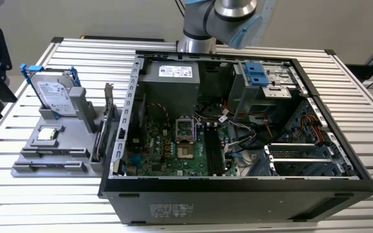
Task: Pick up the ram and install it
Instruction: 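Pick up the ram and move it above insertion slot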
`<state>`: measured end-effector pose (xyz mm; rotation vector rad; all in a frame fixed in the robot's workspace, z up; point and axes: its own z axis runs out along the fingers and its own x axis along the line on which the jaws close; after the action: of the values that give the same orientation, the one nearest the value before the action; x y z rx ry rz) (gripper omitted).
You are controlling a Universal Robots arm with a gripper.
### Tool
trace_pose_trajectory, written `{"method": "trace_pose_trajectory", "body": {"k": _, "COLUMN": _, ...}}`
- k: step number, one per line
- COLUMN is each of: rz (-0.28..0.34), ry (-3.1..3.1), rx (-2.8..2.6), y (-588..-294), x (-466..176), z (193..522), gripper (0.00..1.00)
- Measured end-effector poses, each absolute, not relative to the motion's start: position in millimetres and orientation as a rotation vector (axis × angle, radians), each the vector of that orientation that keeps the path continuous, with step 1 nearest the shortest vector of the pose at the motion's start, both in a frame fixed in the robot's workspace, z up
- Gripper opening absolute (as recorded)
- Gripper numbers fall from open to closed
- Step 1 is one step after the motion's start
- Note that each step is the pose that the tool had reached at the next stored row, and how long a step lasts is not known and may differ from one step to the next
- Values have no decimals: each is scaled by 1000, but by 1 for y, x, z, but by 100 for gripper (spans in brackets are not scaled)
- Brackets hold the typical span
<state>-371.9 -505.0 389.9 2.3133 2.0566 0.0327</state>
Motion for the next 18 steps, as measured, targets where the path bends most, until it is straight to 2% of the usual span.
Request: {"method": "trace_pose_trajectory", "body": {"k": 18, "rz": 33, "ry": 2057, "rx": 2313, "y": -505, "x": -372, "z": 377, "gripper": 100}}
